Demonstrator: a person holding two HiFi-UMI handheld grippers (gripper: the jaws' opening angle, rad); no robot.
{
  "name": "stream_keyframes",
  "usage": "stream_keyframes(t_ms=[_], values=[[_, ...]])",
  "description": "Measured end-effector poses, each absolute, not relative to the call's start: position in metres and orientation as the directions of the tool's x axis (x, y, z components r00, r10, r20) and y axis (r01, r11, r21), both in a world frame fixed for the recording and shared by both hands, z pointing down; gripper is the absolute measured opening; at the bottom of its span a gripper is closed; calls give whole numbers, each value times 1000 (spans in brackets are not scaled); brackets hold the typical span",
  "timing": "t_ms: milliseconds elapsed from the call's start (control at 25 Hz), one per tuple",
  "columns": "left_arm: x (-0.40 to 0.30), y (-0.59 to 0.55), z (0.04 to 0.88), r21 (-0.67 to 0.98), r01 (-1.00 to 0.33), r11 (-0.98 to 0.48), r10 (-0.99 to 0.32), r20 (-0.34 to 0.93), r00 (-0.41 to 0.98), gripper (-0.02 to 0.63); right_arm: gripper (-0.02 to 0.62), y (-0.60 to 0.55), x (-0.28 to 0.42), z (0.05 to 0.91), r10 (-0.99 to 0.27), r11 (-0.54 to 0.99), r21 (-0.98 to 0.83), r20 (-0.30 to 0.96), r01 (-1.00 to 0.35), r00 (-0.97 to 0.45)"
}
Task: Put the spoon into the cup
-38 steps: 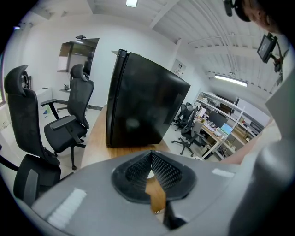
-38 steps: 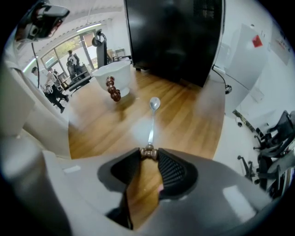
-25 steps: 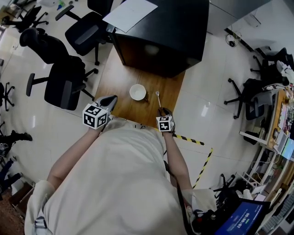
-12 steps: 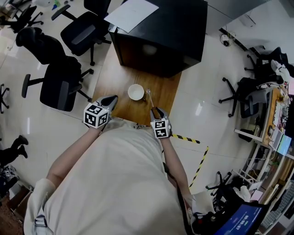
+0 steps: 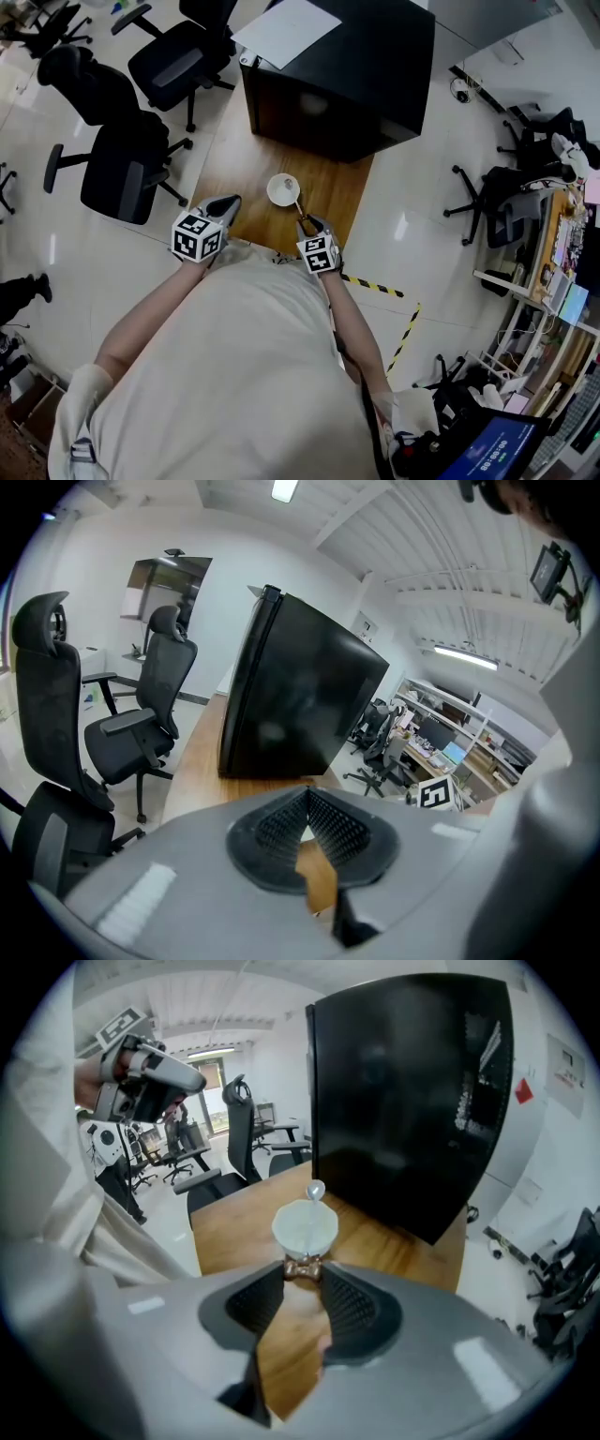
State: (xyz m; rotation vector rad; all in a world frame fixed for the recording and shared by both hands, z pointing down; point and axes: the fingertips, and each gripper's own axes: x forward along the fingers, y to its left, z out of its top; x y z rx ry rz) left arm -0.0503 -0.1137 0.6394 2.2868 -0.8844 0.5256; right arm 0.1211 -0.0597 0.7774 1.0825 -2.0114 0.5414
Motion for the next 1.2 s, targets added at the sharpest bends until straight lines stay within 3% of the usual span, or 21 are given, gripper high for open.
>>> stream_keyframes(t_ms=[1200], values=[[-107,-129,635,415,-734,-538,-530,510,677,2,126,-81,96,818,-438,507,-50,845,-860,-307]])
